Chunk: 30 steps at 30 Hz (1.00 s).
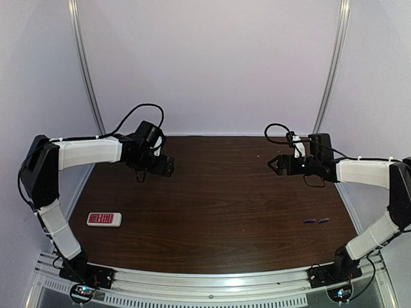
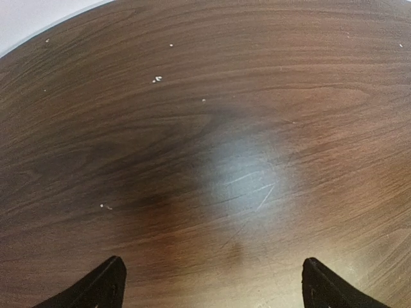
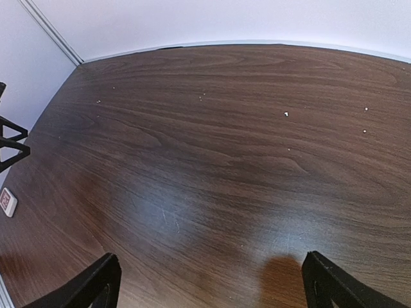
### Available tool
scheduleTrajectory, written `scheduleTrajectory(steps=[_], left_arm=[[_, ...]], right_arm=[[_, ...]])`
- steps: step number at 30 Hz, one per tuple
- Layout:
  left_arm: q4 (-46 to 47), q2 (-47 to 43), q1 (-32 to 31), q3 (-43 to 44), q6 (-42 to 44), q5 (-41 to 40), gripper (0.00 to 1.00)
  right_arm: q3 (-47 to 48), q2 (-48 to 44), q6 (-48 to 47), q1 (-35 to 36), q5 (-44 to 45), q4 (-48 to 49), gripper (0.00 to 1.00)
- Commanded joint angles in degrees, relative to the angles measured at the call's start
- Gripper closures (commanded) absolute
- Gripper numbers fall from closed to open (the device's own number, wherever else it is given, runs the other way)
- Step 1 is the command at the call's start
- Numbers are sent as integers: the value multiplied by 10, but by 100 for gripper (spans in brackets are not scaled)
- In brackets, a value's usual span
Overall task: Load the batteries into the remote control
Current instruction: Pick up the remote control from the corner of the board.
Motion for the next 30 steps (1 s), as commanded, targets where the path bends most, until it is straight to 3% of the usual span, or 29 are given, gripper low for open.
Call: scheduleTrajectory(steps=[1,7,12,19,24,30], left_arm=[[-7,-62,9,-29,-69,-24,3],[-47,-166,17,-130,-204,-47,3],[-118,-207,73,-195,-325,-13,2],[-229,-227,100,-213,-459,-61,3],[-259,-233,124,-241,-519,-49,3],[-271,-301,133,-285,-578,-68,3]], right_arm=[[-2,5,-9,-4,-7,-8,0],[-3,8,-10,-4,-10,-1,0],[1,15,-9,-3,-12,-6,0],[-6,19,-5,-3,-15,2,0],[-1,22,-7,-4,-14,-4,0],[-3,23,-10,-3,-13,-5,0]])
